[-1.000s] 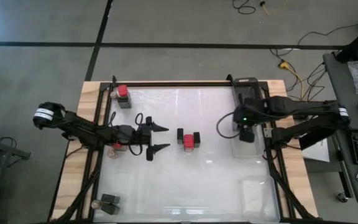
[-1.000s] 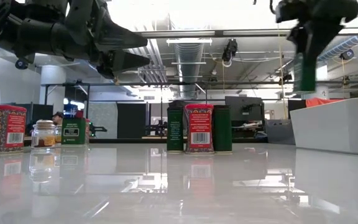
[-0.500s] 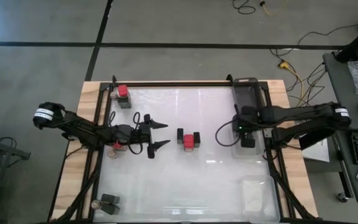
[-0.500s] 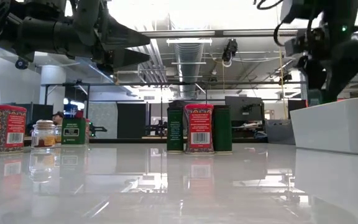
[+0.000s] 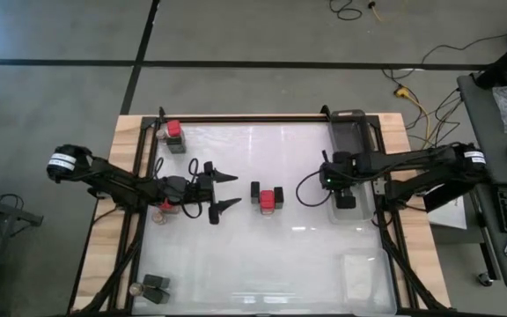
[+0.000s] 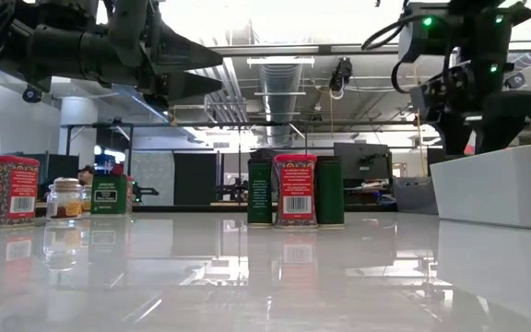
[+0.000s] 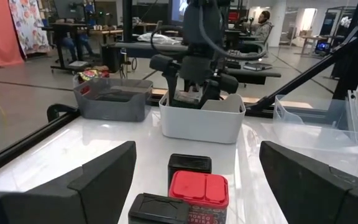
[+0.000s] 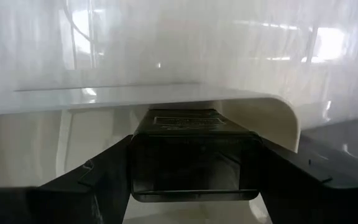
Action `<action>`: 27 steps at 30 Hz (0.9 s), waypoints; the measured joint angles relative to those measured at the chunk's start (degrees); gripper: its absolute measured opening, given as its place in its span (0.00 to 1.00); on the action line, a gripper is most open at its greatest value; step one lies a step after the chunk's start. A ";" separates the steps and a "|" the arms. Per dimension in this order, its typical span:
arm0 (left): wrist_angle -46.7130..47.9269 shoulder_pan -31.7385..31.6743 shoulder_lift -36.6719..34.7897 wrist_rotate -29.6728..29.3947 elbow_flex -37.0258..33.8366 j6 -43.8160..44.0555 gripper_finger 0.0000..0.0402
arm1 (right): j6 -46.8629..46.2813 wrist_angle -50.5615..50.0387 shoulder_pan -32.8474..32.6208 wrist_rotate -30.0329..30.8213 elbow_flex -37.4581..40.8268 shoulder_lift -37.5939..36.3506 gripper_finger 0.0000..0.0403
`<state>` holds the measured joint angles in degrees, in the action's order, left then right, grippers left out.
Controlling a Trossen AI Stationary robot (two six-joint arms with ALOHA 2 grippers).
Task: Sort spices by type
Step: Put the green seasoning can into the gray bin
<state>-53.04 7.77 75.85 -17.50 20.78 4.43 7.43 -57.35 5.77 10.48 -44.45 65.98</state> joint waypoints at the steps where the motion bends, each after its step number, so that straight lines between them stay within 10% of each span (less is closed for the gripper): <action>1: 0.04 0.00 0.00 0.00 0.00 0.13 0.81 | 0.22 0.01 0.30 0.01 0.00 0.27 0.69; 27: 0.44 0.00 0.00 0.05 0.00 0.61 0.81 | 0.63 1.53 0.89 0.07 0.50 0.70 0.84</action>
<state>-52.60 7.77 75.85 -17.45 20.78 5.04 8.06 -55.82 6.66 10.56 -43.94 66.68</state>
